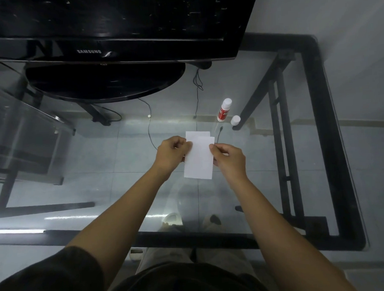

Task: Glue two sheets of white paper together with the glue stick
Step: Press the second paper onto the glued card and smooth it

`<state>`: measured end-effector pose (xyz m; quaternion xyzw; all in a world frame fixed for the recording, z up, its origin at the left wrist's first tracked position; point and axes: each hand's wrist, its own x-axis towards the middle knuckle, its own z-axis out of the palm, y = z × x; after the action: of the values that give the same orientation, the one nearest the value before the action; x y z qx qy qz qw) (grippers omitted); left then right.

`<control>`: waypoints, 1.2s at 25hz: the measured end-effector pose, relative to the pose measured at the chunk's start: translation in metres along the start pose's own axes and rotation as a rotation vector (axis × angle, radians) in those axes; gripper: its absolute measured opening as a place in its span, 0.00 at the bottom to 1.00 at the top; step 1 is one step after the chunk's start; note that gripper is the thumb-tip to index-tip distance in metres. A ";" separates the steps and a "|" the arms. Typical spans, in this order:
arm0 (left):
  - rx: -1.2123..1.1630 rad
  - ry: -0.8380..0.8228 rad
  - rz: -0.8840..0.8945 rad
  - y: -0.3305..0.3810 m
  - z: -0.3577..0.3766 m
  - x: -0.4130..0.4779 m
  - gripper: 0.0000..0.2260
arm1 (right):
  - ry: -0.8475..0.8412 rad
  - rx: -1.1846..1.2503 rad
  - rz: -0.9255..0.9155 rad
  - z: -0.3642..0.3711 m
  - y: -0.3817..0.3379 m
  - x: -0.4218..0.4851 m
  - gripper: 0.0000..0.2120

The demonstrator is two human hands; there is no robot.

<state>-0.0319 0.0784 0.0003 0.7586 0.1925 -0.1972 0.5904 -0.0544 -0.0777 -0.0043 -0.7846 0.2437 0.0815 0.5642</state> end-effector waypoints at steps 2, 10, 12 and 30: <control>0.044 0.063 0.003 -0.004 0.004 0.004 0.06 | 0.031 -0.035 0.004 0.004 -0.001 0.005 0.10; 0.219 0.213 0.109 0.000 0.010 0.029 0.10 | 0.078 -0.082 0.009 0.015 -0.008 0.038 0.06; 0.264 0.220 0.134 -0.003 0.011 0.032 0.10 | 0.076 -0.100 0.010 0.017 -0.005 0.041 0.06; 0.336 0.288 0.105 0.000 0.020 0.030 0.11 | 0.167 -0.257 -0.060 0.026 -0.008 0.038 0.07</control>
<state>-0.0078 0.0609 -0.0204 0.8756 0.1995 -0.0849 0.4316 -0.0139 -0.0628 -0.0220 -0.8613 0.2538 0.0298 0.4391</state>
